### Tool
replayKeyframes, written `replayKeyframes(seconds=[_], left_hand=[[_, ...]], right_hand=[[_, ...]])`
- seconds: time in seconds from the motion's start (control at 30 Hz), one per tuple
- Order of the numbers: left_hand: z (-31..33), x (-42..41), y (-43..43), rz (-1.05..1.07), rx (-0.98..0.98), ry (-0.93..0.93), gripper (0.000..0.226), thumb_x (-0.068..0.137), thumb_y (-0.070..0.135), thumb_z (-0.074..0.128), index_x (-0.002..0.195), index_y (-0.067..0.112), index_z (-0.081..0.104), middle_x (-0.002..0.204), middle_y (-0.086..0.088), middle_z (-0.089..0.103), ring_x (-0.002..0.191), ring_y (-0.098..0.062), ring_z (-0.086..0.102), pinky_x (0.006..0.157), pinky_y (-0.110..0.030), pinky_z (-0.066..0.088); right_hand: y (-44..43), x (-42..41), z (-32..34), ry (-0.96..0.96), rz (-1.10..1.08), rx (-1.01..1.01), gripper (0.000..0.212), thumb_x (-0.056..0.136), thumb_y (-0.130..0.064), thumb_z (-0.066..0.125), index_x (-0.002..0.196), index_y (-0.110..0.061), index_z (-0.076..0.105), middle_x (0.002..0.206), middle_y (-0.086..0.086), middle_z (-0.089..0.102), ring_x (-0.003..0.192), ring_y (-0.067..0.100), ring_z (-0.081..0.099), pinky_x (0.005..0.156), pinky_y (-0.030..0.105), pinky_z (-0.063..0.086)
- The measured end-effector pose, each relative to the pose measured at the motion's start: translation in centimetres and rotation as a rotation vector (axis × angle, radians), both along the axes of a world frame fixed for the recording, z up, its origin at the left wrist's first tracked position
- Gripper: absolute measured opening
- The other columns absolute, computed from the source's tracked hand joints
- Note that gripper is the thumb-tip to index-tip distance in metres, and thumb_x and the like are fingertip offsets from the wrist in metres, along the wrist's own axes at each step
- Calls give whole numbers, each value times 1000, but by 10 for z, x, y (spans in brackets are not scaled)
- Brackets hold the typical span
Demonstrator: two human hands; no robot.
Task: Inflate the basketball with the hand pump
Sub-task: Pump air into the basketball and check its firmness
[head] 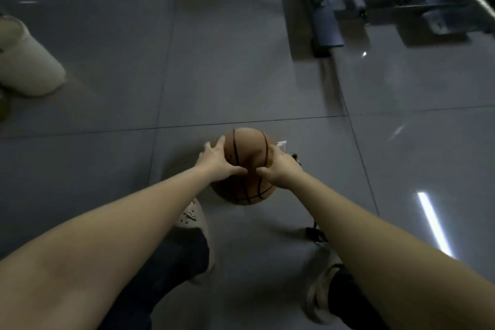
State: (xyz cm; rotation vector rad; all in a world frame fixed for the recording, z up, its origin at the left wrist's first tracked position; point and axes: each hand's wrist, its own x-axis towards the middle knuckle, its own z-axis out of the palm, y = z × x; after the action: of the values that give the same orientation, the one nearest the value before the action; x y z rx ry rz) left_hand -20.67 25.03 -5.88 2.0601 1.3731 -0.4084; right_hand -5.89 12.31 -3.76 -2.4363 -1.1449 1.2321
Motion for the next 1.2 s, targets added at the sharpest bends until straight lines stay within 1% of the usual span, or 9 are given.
replayKeyframes(seconds=[0.1,0.2,0.33,0.47,0.6,0.77,1.03,1.13,1.2], left_hand=[[-26,0,7,23,-78,-67,126,67,60,84,159,37,1,165,-15,8,147,-40,25,119,-49,29],[-33,3,11,24,-36,-108,123,67,58,84,159,37,6,163,-15,15,145,-38,30,118,-45,31],[-37,9,15,48,4,-129,122,65,55,86,159,35,11,159,-12,25,141,-37,36,114,-44,35],[-36,13,17,68,9,-127,120,66,50,87,159,33,13,157,-11,30,140,-36,37,112,-45,35],[-30,6,18,50,-29,-129,122,66,52,87,160,32,11,157,-11,30,142,-35,35,114,-46,35],[-40,5,-4,80,39,-125,110,76,44,81,159,36,9,161,-13,21,142,-38,32,112,-46,35],[-4,29,-8,108,-27,-26,128,62,62,85,159,34,6,162,-15,17,145,-41,28,116,-55,31],[10,21,-39,14,163,61,107,79,54,75,159,26,9,162,-18,18,146,-42,25,115,-56,29],[26,25,-61,-51,214,-27,83,86,50,67,153,18,29,152,-17,37,136,-37,39,109,-51,40]], right_hand=[[20,2,-37,-83,-74,-10,95,82,-60,60,157,-28,11,149,17,43,118,38,57,86,43,54],[27,3,-50,-240,-24,4,84,85,-62,59,152,-23,26,134,9,58,112,33,61,76,39,54],[40,9,-50,-319,-7,30,54,83,-58,64,120,-21,50,110,6,66,98,29,64,71,39,55],[45,2,-46,-381,-12,37,53,86,-52,66,123,-15,53,120,14,62,102,33,64,69,37,47],[43,2,-43,-368,16,54,55,82,-59,67,118,-19,55,111,8,66,96,28,64,67,37,50],[35,-13,-52,-476,8,88,51,85,-46,67,118,-10,53,98,8,68,87,29,66,61,34,44],[1,29,2,-201,47,9,46,91,-55,54,120,-18,56,107,5,64,95,27,64,70,36,54],[-58,47,31,-160,104,-75,36,94,-49,56,93,-14,58,85,8,64,83,26,64,59,30,43],[-97,67,57,-90,101,-175,39,90,-51,63,89,-13,63,86,6,65,79,21,61,64,30,45]])
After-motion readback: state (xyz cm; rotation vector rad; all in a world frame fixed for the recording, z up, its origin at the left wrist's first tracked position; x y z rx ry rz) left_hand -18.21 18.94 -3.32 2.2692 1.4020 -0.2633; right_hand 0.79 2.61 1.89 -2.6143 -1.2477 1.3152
